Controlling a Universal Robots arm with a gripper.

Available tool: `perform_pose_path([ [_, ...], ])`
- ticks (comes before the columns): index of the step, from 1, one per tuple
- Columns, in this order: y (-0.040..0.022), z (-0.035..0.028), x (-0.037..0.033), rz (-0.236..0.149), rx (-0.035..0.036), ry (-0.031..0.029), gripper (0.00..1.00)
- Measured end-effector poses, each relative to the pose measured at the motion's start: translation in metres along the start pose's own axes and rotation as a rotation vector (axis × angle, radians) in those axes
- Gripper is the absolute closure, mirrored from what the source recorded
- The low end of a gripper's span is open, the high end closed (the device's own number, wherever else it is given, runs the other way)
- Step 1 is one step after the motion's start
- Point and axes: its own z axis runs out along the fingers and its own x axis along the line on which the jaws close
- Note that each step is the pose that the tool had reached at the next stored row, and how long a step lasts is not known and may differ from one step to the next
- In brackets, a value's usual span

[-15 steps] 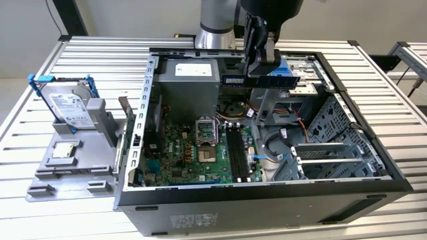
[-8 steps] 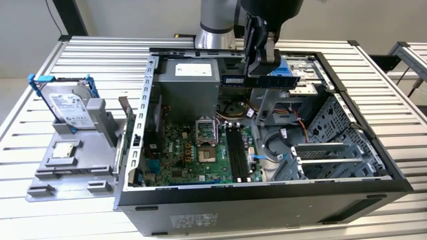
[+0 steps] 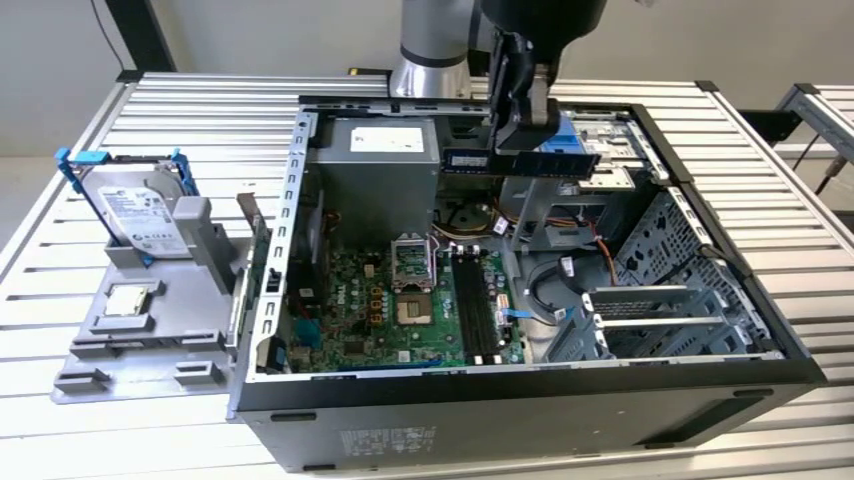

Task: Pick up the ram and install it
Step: 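Insert the ram into the slot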

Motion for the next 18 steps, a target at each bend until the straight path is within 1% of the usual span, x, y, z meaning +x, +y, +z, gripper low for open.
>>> perform_pose_path([
  [3, 0.0, 0.0, 0.0, 0.016, 0.0002, 0.0001, 1.0],
  [9, 0.0, 0.0, 0.0, 0.059, 0.0007, 0.0, 1.0],
  [18, 0.0, 0.0, 0.0001, 0.155, 0.0017, 0.0, 1.0],
])
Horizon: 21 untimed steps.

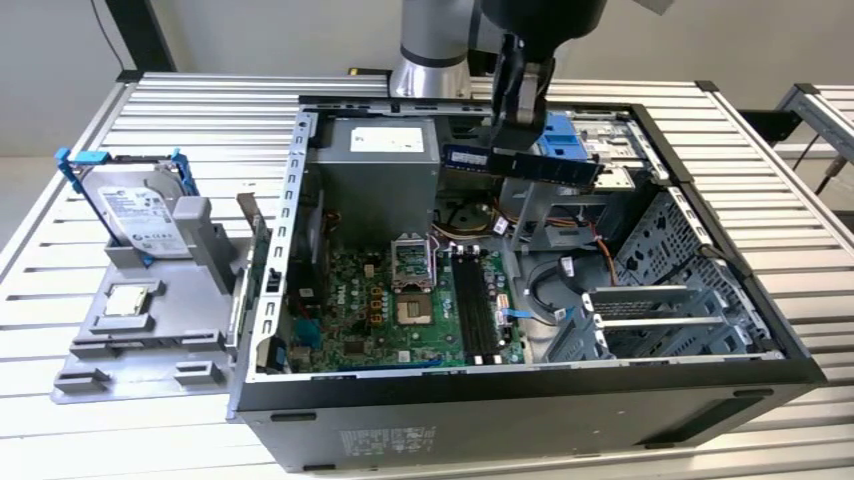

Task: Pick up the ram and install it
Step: 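Insert the ram into the slot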

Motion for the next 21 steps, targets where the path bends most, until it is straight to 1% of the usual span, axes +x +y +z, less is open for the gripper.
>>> perform_pose_path([
  [11, -0.0001, -0.0001, 0.0001, 0.119, 0.0012, 0.0004, 1.0],
  [21, -0.0001, -0.0001, 0.0003, 0.217, 0.0022, 0.0004, 1.0],
])
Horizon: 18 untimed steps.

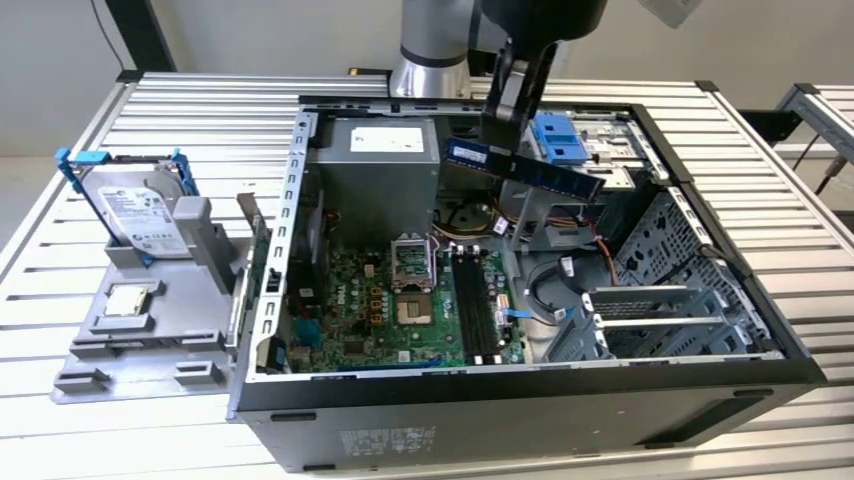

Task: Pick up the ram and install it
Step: 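Insert the ram into the slot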

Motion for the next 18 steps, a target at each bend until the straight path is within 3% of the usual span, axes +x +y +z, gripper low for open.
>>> perform_pose_path([
  [18, -0.0001, 0.0, 0.0003, 0.161, 0.0016, 0.0001, 1.0],
])
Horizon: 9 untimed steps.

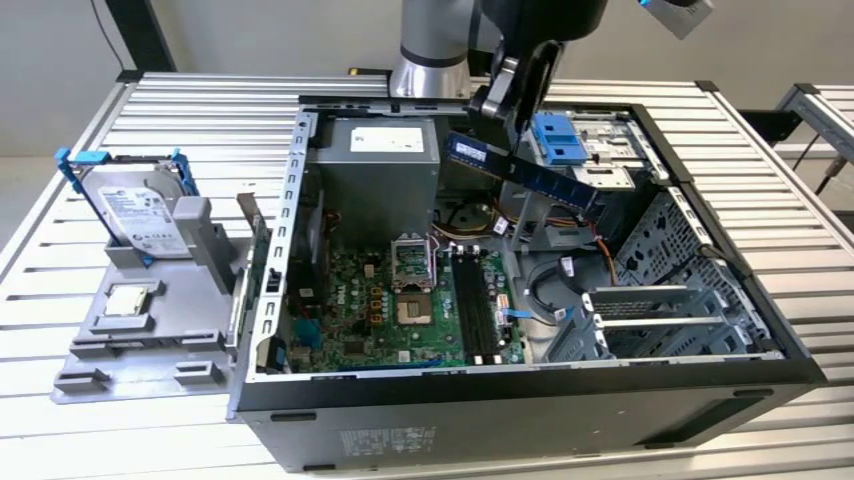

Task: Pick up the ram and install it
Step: 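Insert the ram into the slot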

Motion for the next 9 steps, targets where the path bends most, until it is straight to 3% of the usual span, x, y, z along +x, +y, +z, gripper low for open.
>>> perform_pose_path([
  [9, -0.0001, 0.0, 0.0002, 0.074, 0.0008, 0.0001, 1.0],
])
